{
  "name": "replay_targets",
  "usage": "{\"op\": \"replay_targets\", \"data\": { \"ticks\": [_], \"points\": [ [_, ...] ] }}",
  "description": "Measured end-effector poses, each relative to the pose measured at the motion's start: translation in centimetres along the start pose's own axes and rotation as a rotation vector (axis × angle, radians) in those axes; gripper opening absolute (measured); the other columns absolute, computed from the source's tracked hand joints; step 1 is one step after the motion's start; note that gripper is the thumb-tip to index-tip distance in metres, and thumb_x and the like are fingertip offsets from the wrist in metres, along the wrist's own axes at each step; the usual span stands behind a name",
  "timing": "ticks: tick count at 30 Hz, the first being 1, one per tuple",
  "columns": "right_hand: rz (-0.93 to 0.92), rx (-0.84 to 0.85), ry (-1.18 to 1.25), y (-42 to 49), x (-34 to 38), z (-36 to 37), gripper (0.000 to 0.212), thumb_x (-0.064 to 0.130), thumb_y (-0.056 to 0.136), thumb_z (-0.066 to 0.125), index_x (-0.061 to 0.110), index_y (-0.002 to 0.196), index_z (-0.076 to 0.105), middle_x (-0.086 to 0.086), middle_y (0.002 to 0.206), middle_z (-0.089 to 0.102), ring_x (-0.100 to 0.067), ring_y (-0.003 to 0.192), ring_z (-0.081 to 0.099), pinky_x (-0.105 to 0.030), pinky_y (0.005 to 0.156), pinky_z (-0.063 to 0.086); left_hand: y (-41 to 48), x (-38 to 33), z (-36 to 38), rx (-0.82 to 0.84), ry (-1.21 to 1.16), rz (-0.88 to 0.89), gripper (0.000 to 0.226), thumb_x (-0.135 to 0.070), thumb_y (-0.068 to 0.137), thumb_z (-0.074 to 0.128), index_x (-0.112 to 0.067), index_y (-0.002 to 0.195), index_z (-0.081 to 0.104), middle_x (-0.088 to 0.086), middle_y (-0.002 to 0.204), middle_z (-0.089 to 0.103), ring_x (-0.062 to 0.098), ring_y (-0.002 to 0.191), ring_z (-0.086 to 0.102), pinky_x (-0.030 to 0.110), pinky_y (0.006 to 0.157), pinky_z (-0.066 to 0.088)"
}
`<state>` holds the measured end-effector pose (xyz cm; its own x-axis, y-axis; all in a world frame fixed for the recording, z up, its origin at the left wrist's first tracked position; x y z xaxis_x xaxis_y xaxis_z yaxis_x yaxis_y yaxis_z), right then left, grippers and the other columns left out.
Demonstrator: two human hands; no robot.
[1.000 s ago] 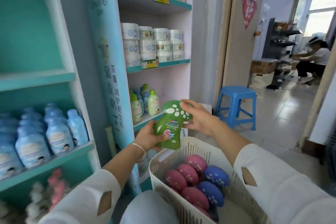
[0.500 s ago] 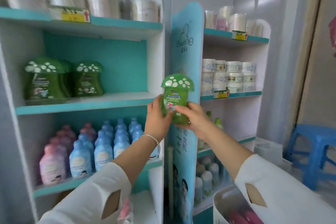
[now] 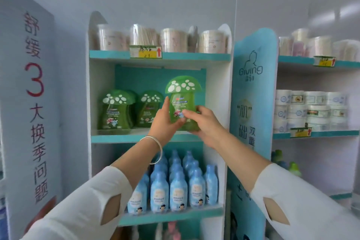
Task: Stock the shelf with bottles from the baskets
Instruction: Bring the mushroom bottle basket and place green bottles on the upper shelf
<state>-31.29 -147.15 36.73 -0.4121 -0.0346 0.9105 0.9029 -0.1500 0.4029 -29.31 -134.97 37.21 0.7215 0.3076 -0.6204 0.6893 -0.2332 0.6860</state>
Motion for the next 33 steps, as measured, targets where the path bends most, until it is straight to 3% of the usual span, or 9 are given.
{"op": "replay_targets", "data": {
  "ticks": [5,8,10,14,17,19,25,28,33],
  "points": [
    [-0.053,-0.001,0.104,3.5,0.2,3.0,0.013,0.007,0.088,0.062,0.013,0.098,0.057,-0.008,0.098,0.066,-0.024,0.086,0.063,-0.039,0.083,0.052,2.4,0.9,-1.3,-0.019,0.016,-0.04,0.105,-0.02,0.077,0.074,-0.014,0.15,-0.001,0.013,0.145,0.027,0.019,0.138,0.022,0.027,0.111,0.022],
    [-0.01,0.044,0.202,5.2,0.2,4.0,0.013,0.007,0.09,0.059,0.01,0.103,0.058,-0.006,0.094,0.067,-0.016,0.072,0.066,-0.029,0.067,0.054,3.7,1.5,-2.0,-0.047,0.044,-0.065,0.105,-0.022,0.076,0.074,-0.019,0.15,0.0,0.013,0.143,0.029,0.02,0.135,0.028,0.03,0.109,0.026],
    [0.036,0.054,0.077,6.3,0.2,4.2,0.008,0.012,0.091,0.06,0.016,0.098,0.059,0.0,0.089,0.067,-0.009,0.064,0.063,-0.022,0.06,0.049,4.8,2.3,-2.8,-0.051,0.098,-0.066,0.099,-0.02,0.078,0.073,-0.017,0.15,0.005,0.014,0.14,0.036,0.022,0.132,0.033,0.03,0.106,0.03],
    [0.118,0.079,-0.3,8.8,0.5,4.2,0.024,0.008,0.086,0.066,0.011,0.109,0.06,-0.006,0.103,0.067,-0.021,0.091,0.063,-0.029,0.076,0.052,6.5,5.0,-4.0,0.077,0.244,-0.126,0.084,-0.005,0.086,0.059,-0.018,0.15,0.006,0.014,0.14,0.041,0.025,0.123,0.044,0.031,0.099,0.039],
    [0.219,0.09,-0.36,10.3,-0.8,4.7,0.04,-0.003,0.084,0.065,0.0,0.122,0.055,-0.016,0.12,0.063,-0.03,0.109,0.061,-0.037,0.085,0.052,6.8,7.2,-4.4,0.208,0.332,-0.202,0.075,0.007,0.089,0.041,-0.019,0.15,0.005,0.015,0.127,0.052,0.021,0.093,0.053,0.028,0.079,0.045],
    [0.281,0.114,-0.363,11.0,-2.5,5.3,0.045,-0.005,0.083,0.065,-0.002,0.126,0.051,-0.016,0.124,0.061,-0.031,0.114,0.059,-0.037,0.084,0.051,7.0,8.5,-4.7,0.254,0.392,-0.239,0.072,0.009,0.09,0.035,-0.017,0.15,0.004,0.015,0.116,0.054,0.021,0.088,0.05,0.029,0.078,0.045],
    [0.272,0.115,-0.613,13.1,-5.6,6.2,0.046,0.012,0.081,0.073,0.006,0.123,0.057,-0.011,0.123,0.062,-0.028,0.114,0.059,-0.033,0.088,0.047,7.5,10.7,-4.1,0.322,0.529,-0.301,0.06,-0.001,0.094,0.037,-0.003,0.147,0.009,0.019,0.138,0.044,0.021,0.103,0.047,0.029,0.097,0.039],
    [0.287,0.113,-0.673,14.1,-6.0,6.2,0.041,0.017,0.075,0.079,0.008,0.111,0.063,-0.013,0.116,0.066,-0.029,0.106,0.063,-0.042,0.093,0.052,7.6,11.1,-3.3,0.349,0.596,-0.35,0.061,-0.005,0.097,0.035,-0.004,0.148,0.002,0.018,0.139,0.039,0.027,0.123,0.046,0.028,0.102,0.035],
    [0.269,0.103,-0.708,14.9,-6.5,7.5,0.042,0.018,0.071,0.082,0.005,0.107,0.064,-0.016,0.111,0.067,-0.031,0.102,0.065,-0.046,0.09,0.054,7.8,12.1,-3.3,0.246,0.56,-0.436,0.064,-0.006,0.093,0.04,-0.001,0.147,0.004,0.024,0.139,0.036,0.033,0.127,0.042,0.037,0.108,0.033]
  ]
}}
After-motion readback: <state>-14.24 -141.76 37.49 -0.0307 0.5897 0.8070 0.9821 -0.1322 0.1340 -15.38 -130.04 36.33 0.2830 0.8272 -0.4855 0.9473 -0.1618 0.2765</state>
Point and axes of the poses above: each hand's wrist, its own y-axis towards the middle knuckle, its own z-axis out of the palm, x = y × z, the point moved 4 cm from there along y, towards the middle knuckle
